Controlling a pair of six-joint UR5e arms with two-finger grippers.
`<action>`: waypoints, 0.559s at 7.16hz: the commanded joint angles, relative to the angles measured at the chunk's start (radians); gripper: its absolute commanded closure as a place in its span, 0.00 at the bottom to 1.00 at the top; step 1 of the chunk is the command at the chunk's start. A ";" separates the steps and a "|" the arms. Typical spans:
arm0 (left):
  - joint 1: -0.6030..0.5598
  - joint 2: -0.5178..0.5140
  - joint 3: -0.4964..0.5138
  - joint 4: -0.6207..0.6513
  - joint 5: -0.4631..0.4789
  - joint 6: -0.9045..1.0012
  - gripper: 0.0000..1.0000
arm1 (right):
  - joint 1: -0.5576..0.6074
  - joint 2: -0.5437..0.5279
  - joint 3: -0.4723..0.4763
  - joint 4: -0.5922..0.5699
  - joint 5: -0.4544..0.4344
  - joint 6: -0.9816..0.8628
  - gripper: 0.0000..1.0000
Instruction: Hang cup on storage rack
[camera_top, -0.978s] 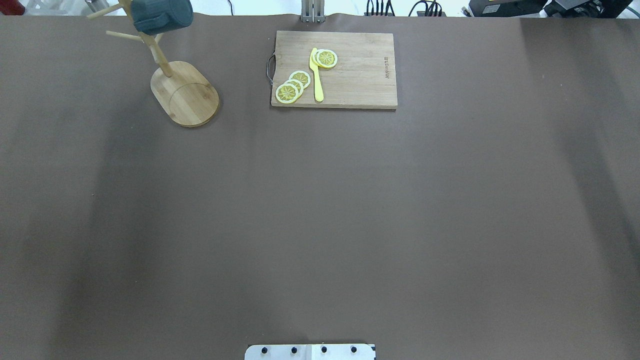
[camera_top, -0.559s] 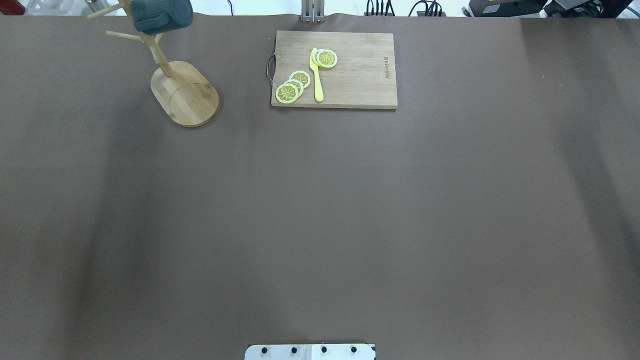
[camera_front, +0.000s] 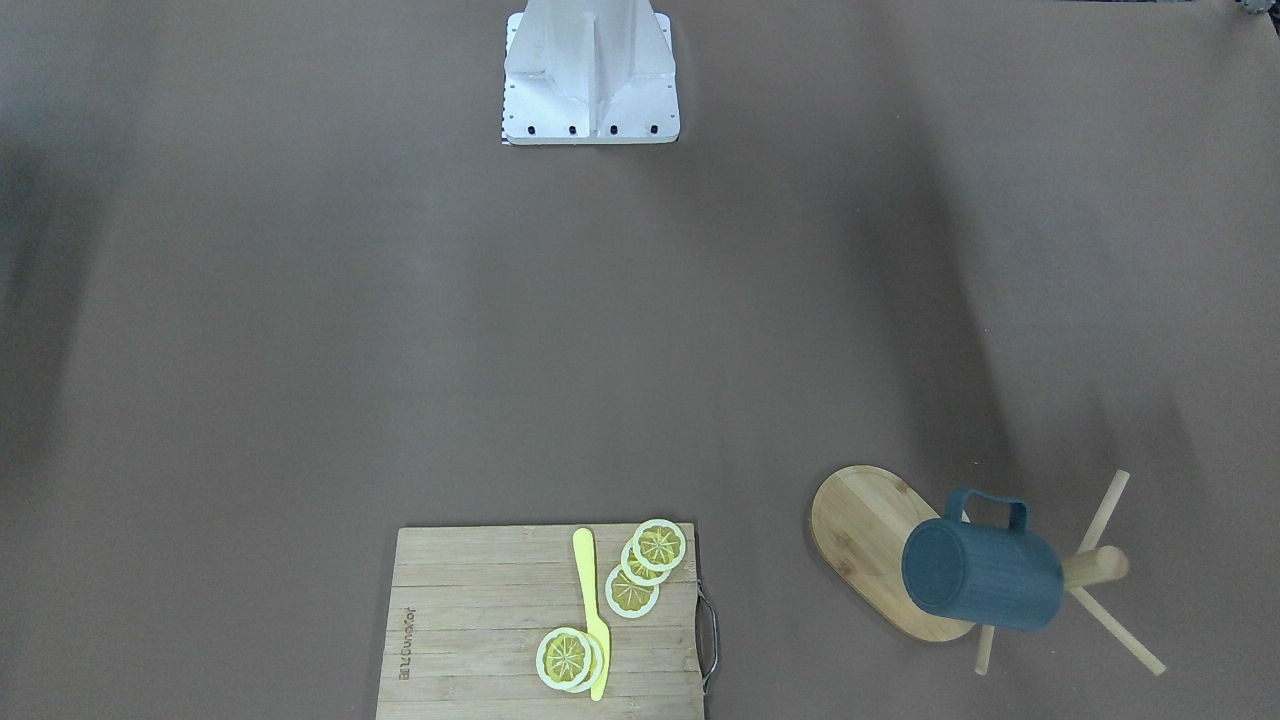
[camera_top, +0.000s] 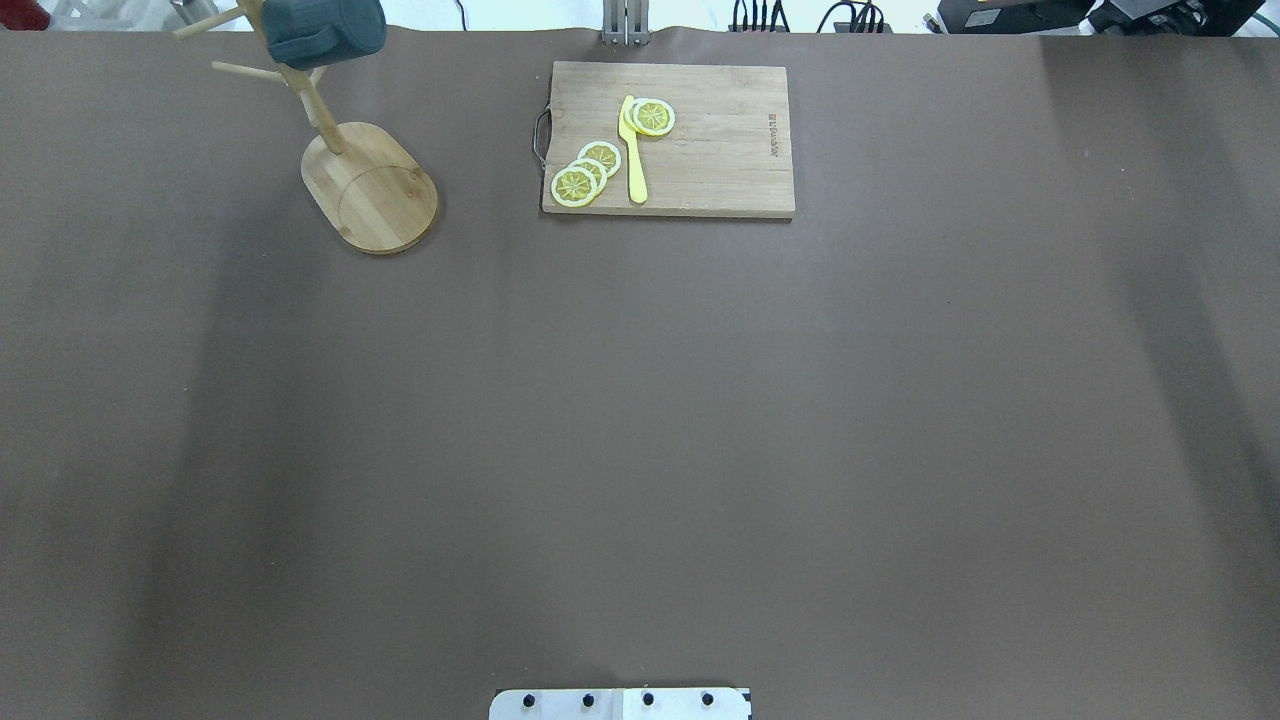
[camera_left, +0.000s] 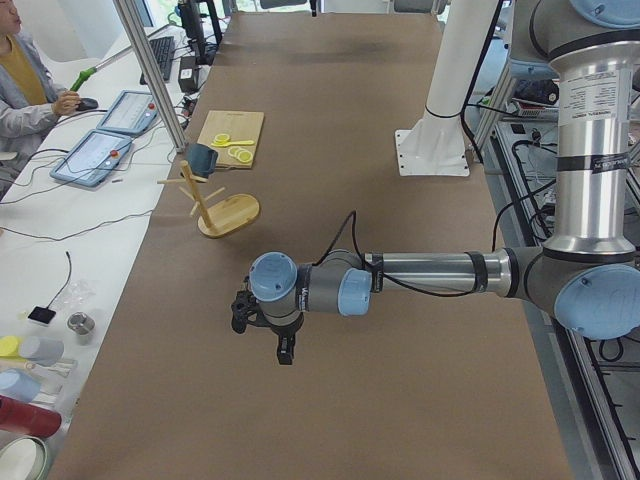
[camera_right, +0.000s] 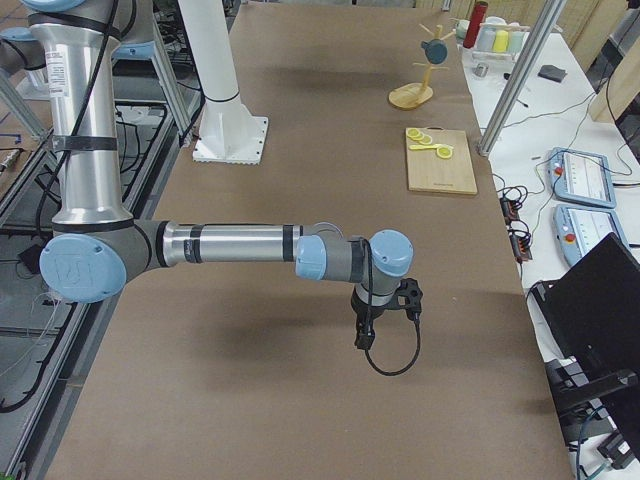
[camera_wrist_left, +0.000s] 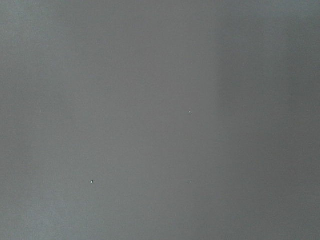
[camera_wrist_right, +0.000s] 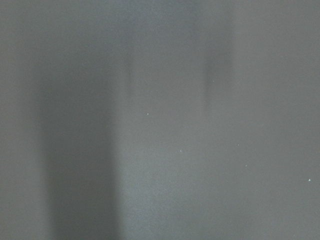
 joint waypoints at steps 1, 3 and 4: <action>-0.002 0.002 -0.003 -0.007 -0.030 0.001 0.02 | 0.000 0.008 0.001 0.000 -0.004 0.001 0.00; -0.005 0.015 0.000 -0.009 -0.051 0.001 0.02 | 0.002 0.011 0.003 0.002 -0.004 0.001 0.00; -0.007 0.015 0.001 -0.009 -0.046 0.001 0.02 | 0.000 0.015 0.003 0.002 -0.007 0.001 0.00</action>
